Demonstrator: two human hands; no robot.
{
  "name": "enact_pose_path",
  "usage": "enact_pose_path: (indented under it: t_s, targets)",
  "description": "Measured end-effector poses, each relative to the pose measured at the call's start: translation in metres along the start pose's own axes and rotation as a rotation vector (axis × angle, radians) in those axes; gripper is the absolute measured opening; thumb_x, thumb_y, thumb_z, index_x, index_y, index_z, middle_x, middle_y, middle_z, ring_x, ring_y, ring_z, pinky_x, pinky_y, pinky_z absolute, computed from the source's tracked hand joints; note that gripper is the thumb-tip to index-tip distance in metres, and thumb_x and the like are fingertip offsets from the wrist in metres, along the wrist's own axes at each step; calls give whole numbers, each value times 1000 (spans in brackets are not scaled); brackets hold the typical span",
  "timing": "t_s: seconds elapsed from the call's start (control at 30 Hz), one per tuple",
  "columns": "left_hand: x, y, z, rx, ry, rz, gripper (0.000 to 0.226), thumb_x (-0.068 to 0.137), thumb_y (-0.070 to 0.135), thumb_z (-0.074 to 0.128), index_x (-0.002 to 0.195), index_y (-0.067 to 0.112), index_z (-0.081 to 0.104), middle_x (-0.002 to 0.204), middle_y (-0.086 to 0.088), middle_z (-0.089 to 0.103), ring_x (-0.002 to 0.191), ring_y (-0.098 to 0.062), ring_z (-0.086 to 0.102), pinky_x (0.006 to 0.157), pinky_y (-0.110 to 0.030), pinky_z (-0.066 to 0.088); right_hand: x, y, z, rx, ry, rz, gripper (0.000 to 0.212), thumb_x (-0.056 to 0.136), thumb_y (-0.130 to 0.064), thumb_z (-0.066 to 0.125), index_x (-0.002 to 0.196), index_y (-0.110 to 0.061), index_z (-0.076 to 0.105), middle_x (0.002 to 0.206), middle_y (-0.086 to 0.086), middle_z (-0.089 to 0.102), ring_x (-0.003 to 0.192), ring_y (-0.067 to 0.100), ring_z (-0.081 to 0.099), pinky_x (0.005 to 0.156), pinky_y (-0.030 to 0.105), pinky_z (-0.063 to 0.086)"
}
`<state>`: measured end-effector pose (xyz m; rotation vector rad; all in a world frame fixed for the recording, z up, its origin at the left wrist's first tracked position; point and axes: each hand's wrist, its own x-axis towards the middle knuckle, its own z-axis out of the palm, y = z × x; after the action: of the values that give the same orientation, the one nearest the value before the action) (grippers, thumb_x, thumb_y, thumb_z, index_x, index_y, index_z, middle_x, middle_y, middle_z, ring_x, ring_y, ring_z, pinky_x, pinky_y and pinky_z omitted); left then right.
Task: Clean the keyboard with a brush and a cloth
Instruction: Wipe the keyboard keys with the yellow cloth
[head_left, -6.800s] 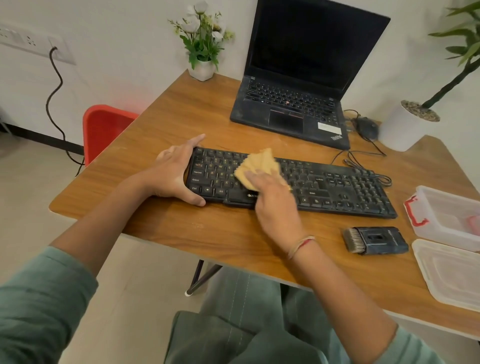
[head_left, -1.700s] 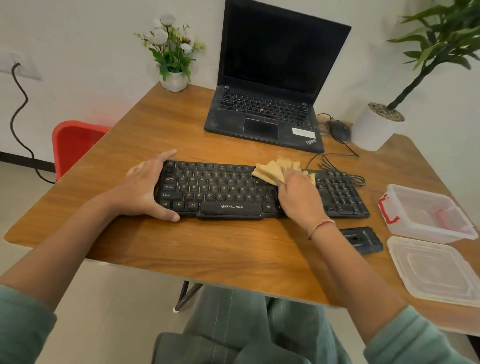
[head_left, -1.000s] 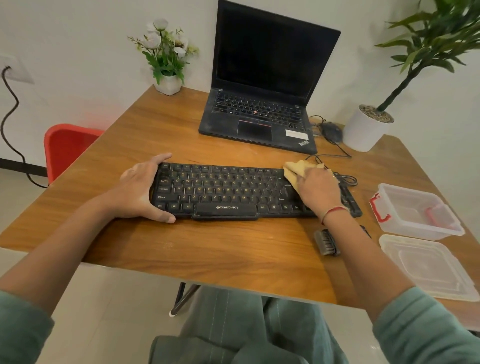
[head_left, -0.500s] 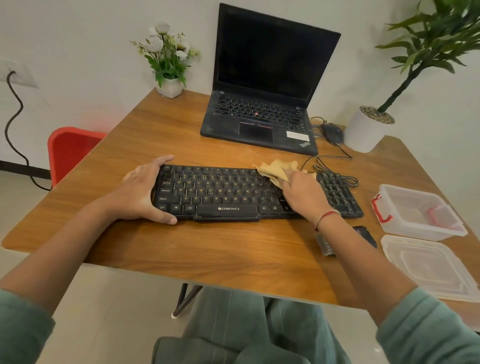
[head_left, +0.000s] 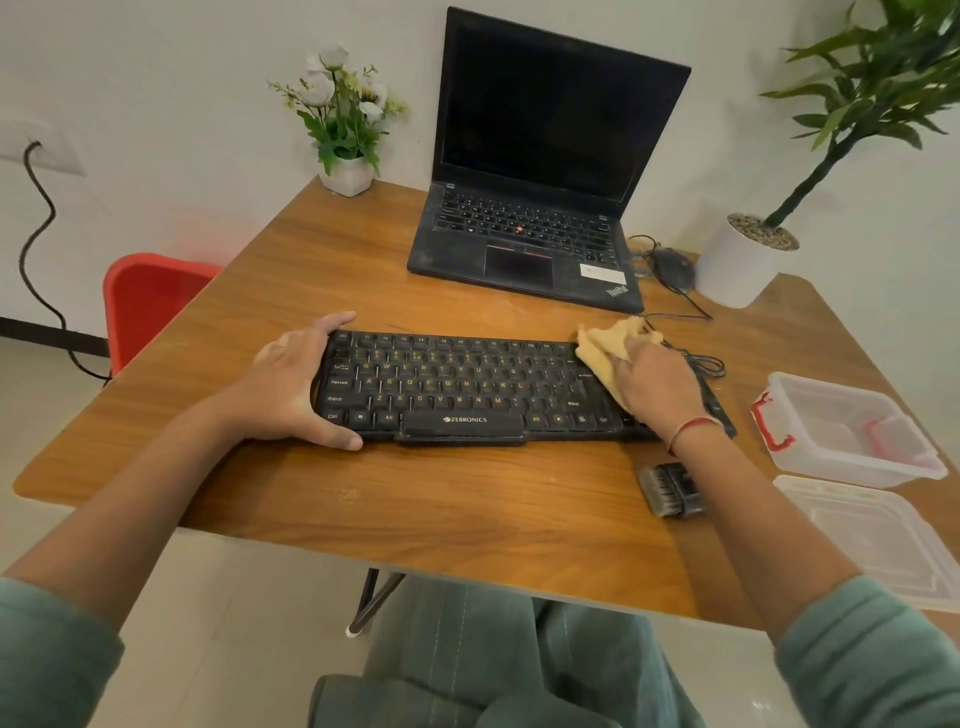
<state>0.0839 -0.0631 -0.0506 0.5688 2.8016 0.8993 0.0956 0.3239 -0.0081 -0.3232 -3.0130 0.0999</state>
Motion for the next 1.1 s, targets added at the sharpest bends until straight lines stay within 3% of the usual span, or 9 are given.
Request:
enact_pose_path:
  t_s: [0.17,0.3,0.4,0.53,0.67,0.8,0.9,1.0,1.1]
  targets:
    - [-1,1,0,-7,-3,-8,123,28,83,70,130,63,4,147,2,30,134,-20,27,112,-42,19,-11,-24,10,88,-63,-175,35,100,-31,38,124,-12,54,106,17,62,109,36,54,90,44,47]
    - [0,0,1,3,2,-15,121,32,78,71,132,60,4,148,1,29,135,-21,27,113,-42,18,1,0,5,-174,-17,-14,40,101,-32,35,130,-11,52,128,18,58,132,34,40,114,48,20]
    - [1,-1,2,19,10,-9,123,31,80,70,133,60,5,147,0,31,134,-21,29,112,-42,20,-5,-21,5,-65,-46,-38,37,101,-29,35,122,-6,55,124,21,58,129,36,42,111,48,28]
    - [1,-1,0,4,8,-11,125,24,95,62,130,63,5,147,0,31,133,-20,29,112,-44,22,-18,-31,1,32,-86,-134,42,101,-27,37,138,-9,45,135,20,52,132,35,40,106,44,36]
    - [0,-1,1,8,9,-6,124,24,95,62,130,63,5,147,1,31,134,-21,29,112,-45,21,-6,-13,1,-21,-56,45,39,101,-32,35,125,-5,52,122,21,58,120,39,47,97,45,40]
    - [0,-1,1,8,3,-8,126,25,92,65,132,61,6,147,1,31,133,-20,29,112,-44,22,-11,-32,4,121,-104,-103,37,102,-28,36,121,-2,54,115,21,59,118,39,51,92,41,43]
    - [0,0,0,0,3,-13,126,23,93,64,131,61,7,146,1,31,132,-20,29,111,-44,23,-6,-16,1,105,-76,-70,36,101,-32,36,113,-6,57,95,15,61,94,34,59,74,35,44]
    - [1,0,1,4,8,-10,125,23,96,60,130,62,7,146,1,31,132,-20,29,111,-44,22,-2,-10,0,-15,-44,37,37,101,-33,36,111,-4,57,108,20,63,101,37,57,81,40,45]
    - [1,-1,1,3,10,-8,124,24,96,60,130,62,7,146,1,31,133,-20,29,111,-43,22,-8,-32,5,27,-80,-82,35,101,-30,35,116,-5,55,114,18,61,109,34,55,86,42,46]
